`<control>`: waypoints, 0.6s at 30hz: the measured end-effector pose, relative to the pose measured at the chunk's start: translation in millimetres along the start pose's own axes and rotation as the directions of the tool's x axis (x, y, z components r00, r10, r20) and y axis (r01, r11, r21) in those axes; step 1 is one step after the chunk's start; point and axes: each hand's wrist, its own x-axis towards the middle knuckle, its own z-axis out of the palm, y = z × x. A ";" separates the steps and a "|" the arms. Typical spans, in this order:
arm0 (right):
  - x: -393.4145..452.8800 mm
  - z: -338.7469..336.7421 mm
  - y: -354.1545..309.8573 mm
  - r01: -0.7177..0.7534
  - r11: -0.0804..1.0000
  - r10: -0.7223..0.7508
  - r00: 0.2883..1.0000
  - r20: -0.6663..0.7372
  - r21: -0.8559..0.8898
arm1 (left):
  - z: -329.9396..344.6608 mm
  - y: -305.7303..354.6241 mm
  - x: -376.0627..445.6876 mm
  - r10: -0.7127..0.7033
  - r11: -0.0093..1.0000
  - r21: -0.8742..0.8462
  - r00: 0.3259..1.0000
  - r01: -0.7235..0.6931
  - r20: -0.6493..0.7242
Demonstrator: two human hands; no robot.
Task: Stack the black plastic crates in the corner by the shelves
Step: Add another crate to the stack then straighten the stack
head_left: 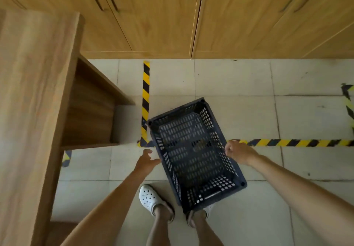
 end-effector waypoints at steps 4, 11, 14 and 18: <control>64.7 29.9 24.2 -0.048 0.994 0.051 0.998 -0.028 0.099 | 32.5 -23.3 61.3 -0.075 0.996 -0.038 0.996 0.076 0.039; 150.1 91.0 61.0 -0.163 0.952 0.188 0.980 -0.073 0.258 | 79.2 -51.1 136.2 -0.105 0.984 -0.134 0.991 0.115 0.083; 173.5 106.2 78.9 -0.196 0.925 0.239 0.966 -0.099 0.325 | 91.2 -69.9 163.2 -0.086 0.968 -0.246 0.986 0.049 -0.141; 186.4 118.3 86.3 -0.208 0.862 0.274 0.959 -0.079 0.463 | 107.6 -79.7 168.1 -0.220 0.913 -0.361 0.975 0.193 -0.035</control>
